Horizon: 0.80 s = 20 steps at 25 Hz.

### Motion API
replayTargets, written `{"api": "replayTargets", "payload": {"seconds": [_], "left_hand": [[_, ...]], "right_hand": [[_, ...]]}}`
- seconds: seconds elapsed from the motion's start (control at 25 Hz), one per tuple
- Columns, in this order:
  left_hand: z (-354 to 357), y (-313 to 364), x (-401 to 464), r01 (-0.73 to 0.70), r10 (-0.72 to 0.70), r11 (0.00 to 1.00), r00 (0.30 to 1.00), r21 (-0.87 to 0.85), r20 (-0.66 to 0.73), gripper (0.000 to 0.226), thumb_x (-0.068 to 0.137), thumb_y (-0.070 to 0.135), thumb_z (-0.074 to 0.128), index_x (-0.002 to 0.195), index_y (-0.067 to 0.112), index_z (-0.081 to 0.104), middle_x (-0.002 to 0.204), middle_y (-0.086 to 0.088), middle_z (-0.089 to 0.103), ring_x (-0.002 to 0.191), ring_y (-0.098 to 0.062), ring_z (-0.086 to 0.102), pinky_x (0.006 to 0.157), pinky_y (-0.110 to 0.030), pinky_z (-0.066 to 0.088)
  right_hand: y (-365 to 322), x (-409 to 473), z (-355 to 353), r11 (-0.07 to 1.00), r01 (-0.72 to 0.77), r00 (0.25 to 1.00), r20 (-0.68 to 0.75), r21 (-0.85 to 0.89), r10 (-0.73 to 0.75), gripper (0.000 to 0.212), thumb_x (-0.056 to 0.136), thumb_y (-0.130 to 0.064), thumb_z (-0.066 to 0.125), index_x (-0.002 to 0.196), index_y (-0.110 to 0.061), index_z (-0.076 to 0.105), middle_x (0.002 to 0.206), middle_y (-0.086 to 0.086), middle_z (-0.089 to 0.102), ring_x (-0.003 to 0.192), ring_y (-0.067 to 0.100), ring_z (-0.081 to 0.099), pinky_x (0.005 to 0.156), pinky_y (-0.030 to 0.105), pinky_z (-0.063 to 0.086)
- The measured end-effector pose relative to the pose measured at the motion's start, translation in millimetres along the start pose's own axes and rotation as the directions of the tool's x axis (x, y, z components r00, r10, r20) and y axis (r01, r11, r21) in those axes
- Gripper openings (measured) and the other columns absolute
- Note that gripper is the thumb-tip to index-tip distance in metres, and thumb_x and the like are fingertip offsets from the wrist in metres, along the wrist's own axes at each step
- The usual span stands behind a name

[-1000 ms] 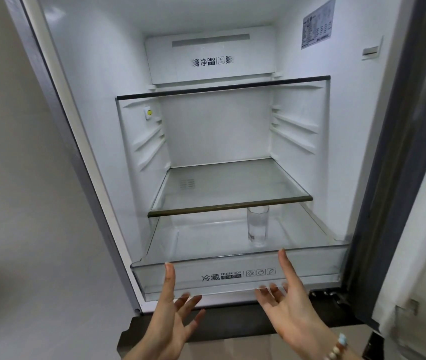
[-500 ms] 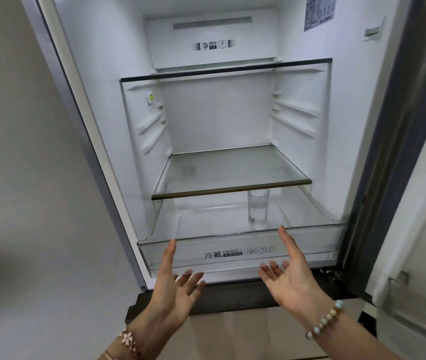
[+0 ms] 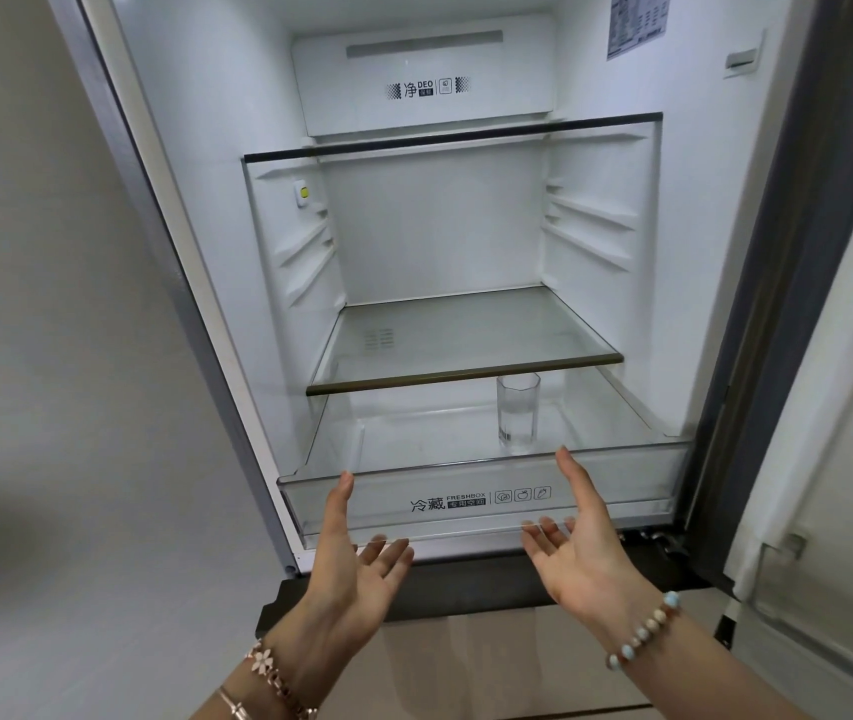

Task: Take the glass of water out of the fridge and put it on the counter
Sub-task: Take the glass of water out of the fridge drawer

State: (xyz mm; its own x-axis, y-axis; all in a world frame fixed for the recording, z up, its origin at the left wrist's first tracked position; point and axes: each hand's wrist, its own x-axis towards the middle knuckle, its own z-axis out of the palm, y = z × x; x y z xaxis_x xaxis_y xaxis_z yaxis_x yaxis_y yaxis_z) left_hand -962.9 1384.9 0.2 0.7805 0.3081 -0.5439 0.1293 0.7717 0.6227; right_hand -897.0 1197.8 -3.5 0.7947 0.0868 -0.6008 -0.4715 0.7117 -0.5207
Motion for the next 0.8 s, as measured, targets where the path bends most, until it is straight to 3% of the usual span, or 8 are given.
{"api": "replayTargets", "payload": {"seconds": [0.16,0.4,0.52,0.6,0.68,0.8], "left_hand": [[-1,1,-1,0.010,-0.010,1.000,1.000,-0.029,-0.006,0.104,0.078,0.054,0.069,0.155,0.019,0.008,0.154,-0.020,0.031,0.135,-0.040,0.042,0.107,-0.046,0.041],[-2,2,-12,0.046,-0.045,0.998,0.999,-0.052,0.013,0.105,0.081,0.052,0.066,0.155,0.014,0.002,0.158,-0.022,0.022,0.141,-0.040,0.034,0.112,-0.047,0.037],[0,8,-13,0.099,-0.097,0.993,0.995,-0.067,0.036,0.108,0.083,0.051,0.064,0.153,0.006,-0.004,0.160,-0.027,0.015,0.144,-0.039,0.029,0.114,-0.043,0.034],[1,14,-16,0.150,-0.145,0.986,0.987,-0.071,0.068,0.105,0.087,0.049,0.060,0.153,0.002,-0.007,0.158,-0.032,0.016,0.143,-0.041,0.031,0.114,-0.043,0.034],[6,23,-24,0.203,-0.197,0.979,0.973,-0.034,0.123,0.093,0.092,0.042,0.054,0.151,-0.004,0.000,0.155,-0.034,0.021,0.138,-0.045,0.035,0.110,-0.045,0.037],[28,44,-46,0.231,-0.270,0.960,0.915,0.160,0.301,0.063,0.093,0.028,0.051,0.138,-0.013,0.035,0.137,-0.031,0.045,0.119,-0.048,0.052,0.093,-0.050,0.053]], "right_hand": [[4,-4,-2,1.000,0.001,1.000,0.001,0.010,-0.001,0.076,0.067,-0.046,0.083,0.114,-0.007,0.038,0.110,0.014,0.043,0.096,0.025,0.049,0.104,0.036,0.044],[5,-14,-4,1.000,-0.004,1.000,-0.002,-0.004,0.004,0.075,0.068,-0.046,0.082,0.114,-0.005,0.039,0.114,0.014,0.040,0.100,0.026,0.047,0.104,0.035,0.044],[1,-19,-4,0.999,-0.028,1.000,-0.002,-0.031,0.028,0.089,0.067,-0.044,0.084,0.133,-0.005,0.038,0.125,0.016,0.041,0.112,0.027,0.047,0.111,0.038,0.039],[-7,-21,-2,0.999,-0.031,1.000,-0.004,-0.028,0.030,0.108,0.066,-0.042,0.085,0.148,-0.004,0.026,0.138,0.022,0.036,0.129,0.031,0.044,0.115,0.041,0.036],[-15,-22,-2,0.999,-0.028,0.999,0.015,-0.028,0.028,0.116,0.067,-0.040,0.085,0.153,-0.004,0.016,0.153,0.022,0.026,0.140,0.034,0.035,0.115,0.042,0.035],[-25,-37,1,0.986,-0.079,0.985,0.138,-0.148,0.100,0.099,0.076,-0.027,0.077,0.148,0.009,0.019,0.151,0.027,0.028,0.137,0.036,0.037,0.111,0.040,0.037]]}}
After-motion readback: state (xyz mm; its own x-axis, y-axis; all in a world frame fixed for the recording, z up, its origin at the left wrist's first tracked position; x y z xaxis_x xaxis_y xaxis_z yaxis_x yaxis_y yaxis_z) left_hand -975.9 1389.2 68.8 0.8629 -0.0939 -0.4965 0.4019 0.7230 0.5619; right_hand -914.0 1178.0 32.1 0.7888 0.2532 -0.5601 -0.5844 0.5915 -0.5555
